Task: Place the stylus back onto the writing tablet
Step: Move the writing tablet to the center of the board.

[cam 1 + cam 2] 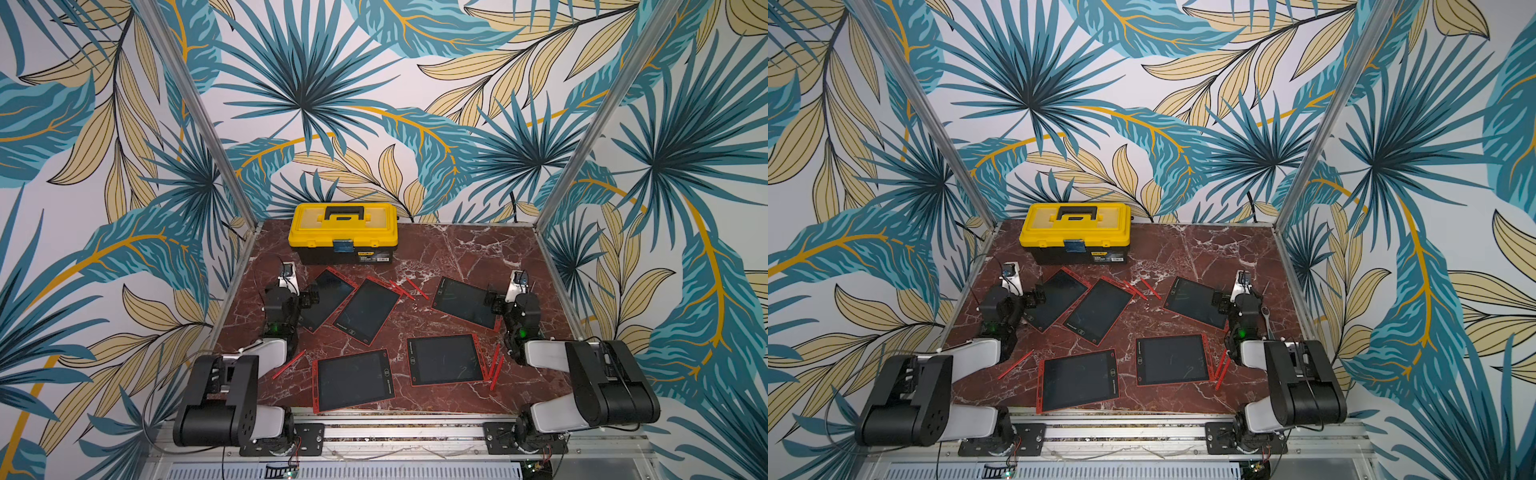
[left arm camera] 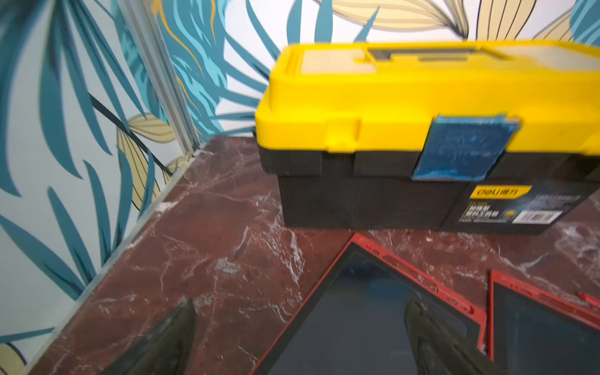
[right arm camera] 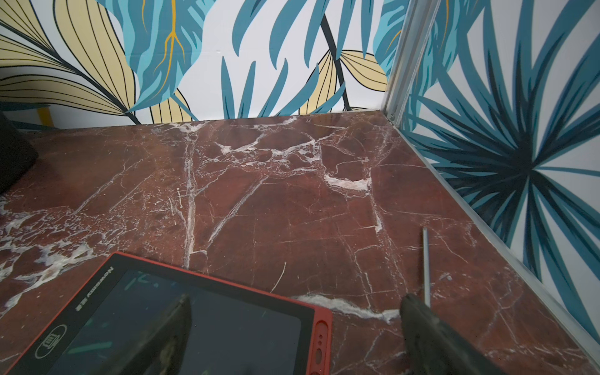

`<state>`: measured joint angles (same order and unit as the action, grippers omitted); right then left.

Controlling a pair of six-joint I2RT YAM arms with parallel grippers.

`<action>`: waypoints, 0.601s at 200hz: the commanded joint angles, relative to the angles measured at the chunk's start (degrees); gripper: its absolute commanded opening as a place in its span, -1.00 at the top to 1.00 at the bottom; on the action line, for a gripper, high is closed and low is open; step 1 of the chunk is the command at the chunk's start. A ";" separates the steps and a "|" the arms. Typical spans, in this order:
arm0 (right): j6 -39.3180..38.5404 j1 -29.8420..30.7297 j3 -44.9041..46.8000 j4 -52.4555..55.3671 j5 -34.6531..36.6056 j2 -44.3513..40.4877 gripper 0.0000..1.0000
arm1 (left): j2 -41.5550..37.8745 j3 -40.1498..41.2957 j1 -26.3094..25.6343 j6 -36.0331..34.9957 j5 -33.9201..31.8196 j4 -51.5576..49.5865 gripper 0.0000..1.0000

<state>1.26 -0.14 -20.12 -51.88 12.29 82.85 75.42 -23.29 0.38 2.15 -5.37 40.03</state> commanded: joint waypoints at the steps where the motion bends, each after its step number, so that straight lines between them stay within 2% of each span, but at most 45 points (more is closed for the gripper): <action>1: 0.42 -0.21 0.59 2.22 2.48 -4.47 -0.99 | -4.98 -3.51 -0.85 2.12 -3.14 -10.57 -1.00; 29: 1.35 0.14 -2.62 14.12 4.04 -12.28 -0.99 | -9.34 -10.13 -4.40 7.22 -7.58 -28.95 -0.99; 57: 8.22 0.36 -9.03 31.72 1.42 -18.62 -0.99 | -12.70 -15.73 -7.38 14.98 -9.57 -46.99 -0.99; 98: 19.06 3.78 -14.91 48.40 -6.50 -23.42 -0.99 | -15.21 -22.94 -9.08 26.74 -7.55 -73.43 -1.00; 120: 23.49 8.76 -17.80 56.22 -6.30 -24.14 -0.99 | -15.53 -24.26 -9.50 31.12 -3.12 -82.86 -0.99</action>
<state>17.10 4.05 -35.38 -10.52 9.13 59.55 60.88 -44.51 -8.47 25.06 -12.43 -23.79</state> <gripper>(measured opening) 0.994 0.997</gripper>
